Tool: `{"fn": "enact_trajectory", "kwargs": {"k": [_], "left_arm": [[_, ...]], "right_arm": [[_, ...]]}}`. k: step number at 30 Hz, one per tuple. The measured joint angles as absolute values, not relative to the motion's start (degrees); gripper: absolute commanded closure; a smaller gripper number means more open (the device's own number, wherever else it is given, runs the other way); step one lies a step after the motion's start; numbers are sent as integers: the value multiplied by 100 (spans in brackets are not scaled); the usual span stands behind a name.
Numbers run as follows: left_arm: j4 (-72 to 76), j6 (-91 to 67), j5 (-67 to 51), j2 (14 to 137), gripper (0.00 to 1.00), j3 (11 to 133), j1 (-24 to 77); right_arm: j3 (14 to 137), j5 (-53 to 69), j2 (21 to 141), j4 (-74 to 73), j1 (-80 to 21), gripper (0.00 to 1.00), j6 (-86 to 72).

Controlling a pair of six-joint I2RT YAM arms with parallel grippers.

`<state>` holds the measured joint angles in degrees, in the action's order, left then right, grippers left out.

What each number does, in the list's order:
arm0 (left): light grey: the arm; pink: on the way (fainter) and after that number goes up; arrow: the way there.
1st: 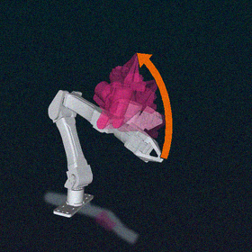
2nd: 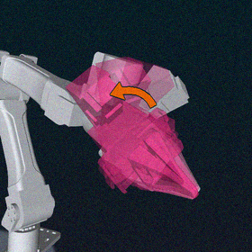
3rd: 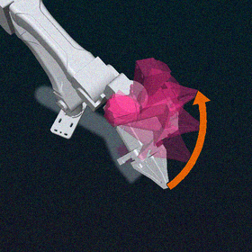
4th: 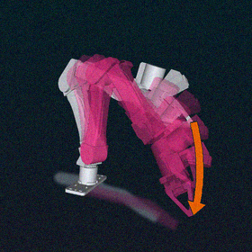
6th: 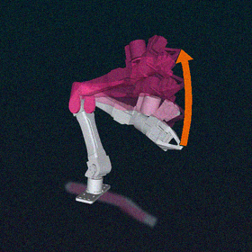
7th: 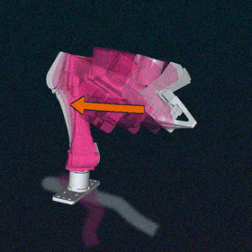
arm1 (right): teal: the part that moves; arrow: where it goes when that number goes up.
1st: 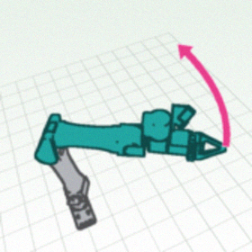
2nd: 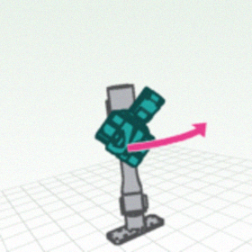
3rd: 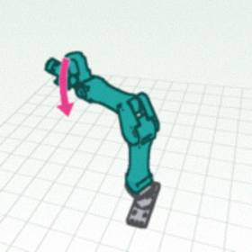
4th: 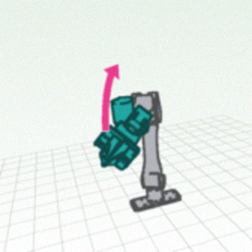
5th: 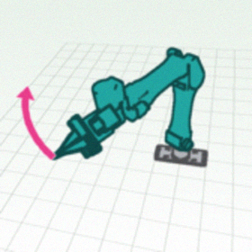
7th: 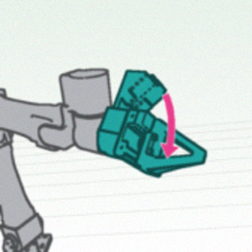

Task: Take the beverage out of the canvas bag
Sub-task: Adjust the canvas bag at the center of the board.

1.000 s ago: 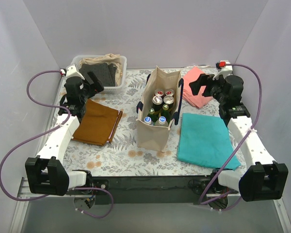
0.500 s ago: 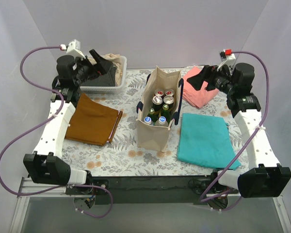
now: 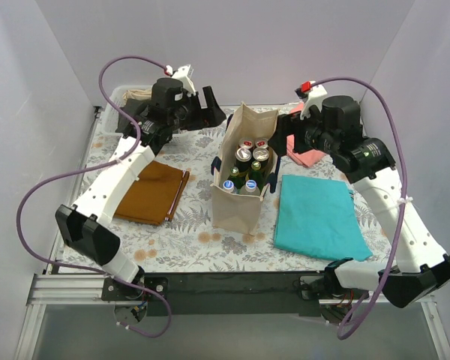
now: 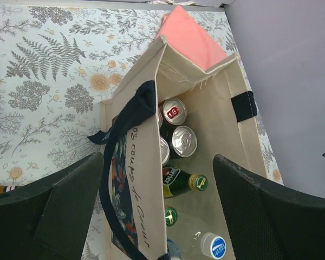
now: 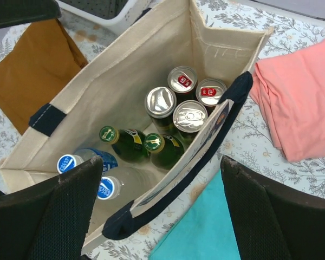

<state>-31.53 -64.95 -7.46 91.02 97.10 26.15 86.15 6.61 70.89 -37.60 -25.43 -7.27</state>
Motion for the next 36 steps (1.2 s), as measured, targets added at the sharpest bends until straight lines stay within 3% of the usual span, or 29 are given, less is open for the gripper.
{"fn": "enact_trajectory", "kwargs": {"k": [19, 36], "left_arm": [[-5024, -6694, 333, 8416, 26, 9421, 3345], [-5179, -7028, -154, 7662, 28, 8256, 3800]], "right_arm": [[8097, 497, 6816, -4755, -2978, 12, -427], [7791, 587, 6726, -4856, -3050, 12, -405]]}}
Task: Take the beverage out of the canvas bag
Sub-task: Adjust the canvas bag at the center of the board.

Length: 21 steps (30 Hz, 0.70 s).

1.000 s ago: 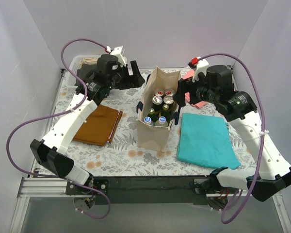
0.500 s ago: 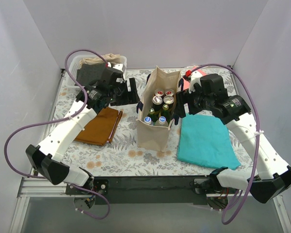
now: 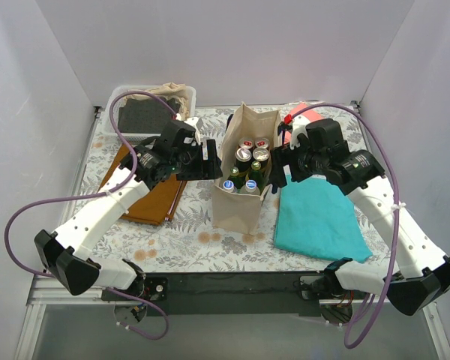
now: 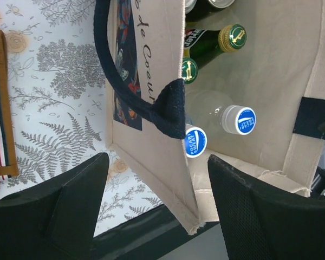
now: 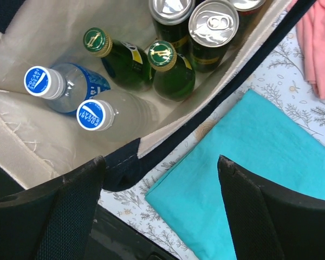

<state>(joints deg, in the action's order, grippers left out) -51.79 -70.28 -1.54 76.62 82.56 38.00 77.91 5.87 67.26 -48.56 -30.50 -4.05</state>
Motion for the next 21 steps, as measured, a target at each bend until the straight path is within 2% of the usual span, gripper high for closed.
{"fn": "enact_trajectory", "kwargs": {"k": [21], "left_arm": [[-5046, -6838, -1424, 7435, 34, 7588, 4370]], "right_arm": [[7950, -121, 6882, -4851, -3052, 12, -429]]}}
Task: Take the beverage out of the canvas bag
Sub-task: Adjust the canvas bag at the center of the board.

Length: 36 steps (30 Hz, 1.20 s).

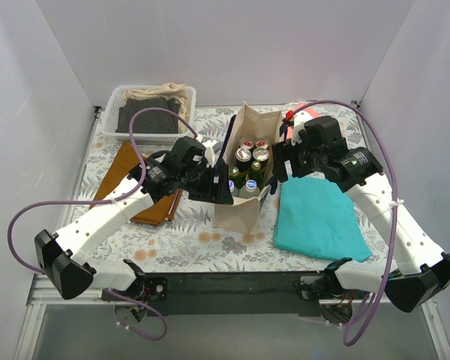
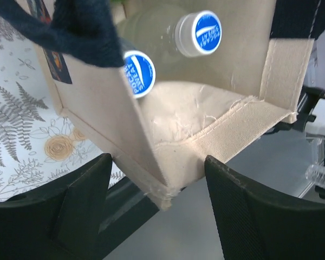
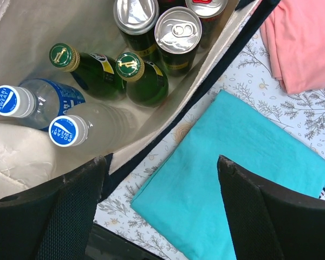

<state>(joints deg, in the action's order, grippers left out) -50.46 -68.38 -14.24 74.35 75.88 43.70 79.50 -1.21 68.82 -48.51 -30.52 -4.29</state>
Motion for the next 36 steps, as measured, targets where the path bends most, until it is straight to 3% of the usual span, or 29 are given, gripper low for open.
{"fn": "enact_trajectory", "kwargs": {"k": [12, 23, 28, 36], "left_arm": [[-5083, -6838, -1382, 7411, 38, 7384, 4456], [-5874, -7015, 32, 7870, 39, 8394, 4539], [-5343, -7035, 211, 7085, 36, 7422, 4539], [-5529, -6794, 845, 6423, 36, 7885, 4539]], "right_arm": [[7966, -287, 7094, -4668, -3052, 12, -620], [9004, 331, 7758, -4722, -3111, 17, -1227], [8154, 134, 7199, -4578, -3697, 19, -1317], [7874, -226, 6858, -4711, -4617, 19, -1817]]}}
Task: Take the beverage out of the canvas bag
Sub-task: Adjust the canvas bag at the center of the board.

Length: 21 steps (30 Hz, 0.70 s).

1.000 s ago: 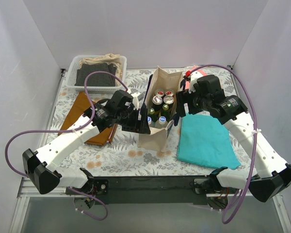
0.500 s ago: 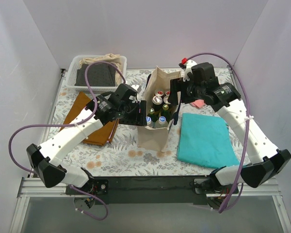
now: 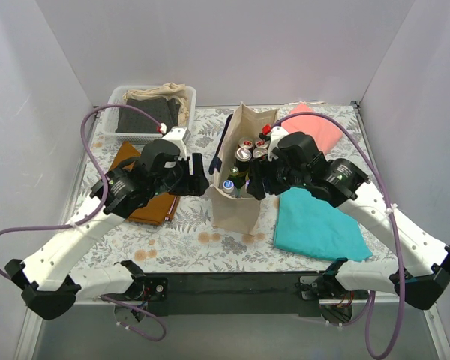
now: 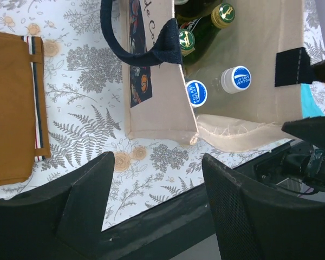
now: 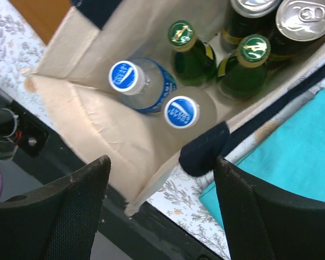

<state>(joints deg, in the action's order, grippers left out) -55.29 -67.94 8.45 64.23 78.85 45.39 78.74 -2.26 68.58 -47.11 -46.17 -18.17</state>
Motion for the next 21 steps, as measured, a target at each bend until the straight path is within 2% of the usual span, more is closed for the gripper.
{"fn": "enact_trajectory", "kwargs": {"k": [8, 14, 21], "left_arm": [[-5660, -6777, 982, 6519, 32, 8309, 4539], [-5599, -6571, 904, 7889, 33, 10239, 4539], [-5463, -6427, 493, 8965, 34, 10753, 4539]], "right_arm": [[7629, -276, 6622, -4772, -4958, 20, -2053], [7360, -272, 6584, -4866, -5131, 20, -2095], [7094, -311, 6370, -4998, -5196, 20, -2187]]}}
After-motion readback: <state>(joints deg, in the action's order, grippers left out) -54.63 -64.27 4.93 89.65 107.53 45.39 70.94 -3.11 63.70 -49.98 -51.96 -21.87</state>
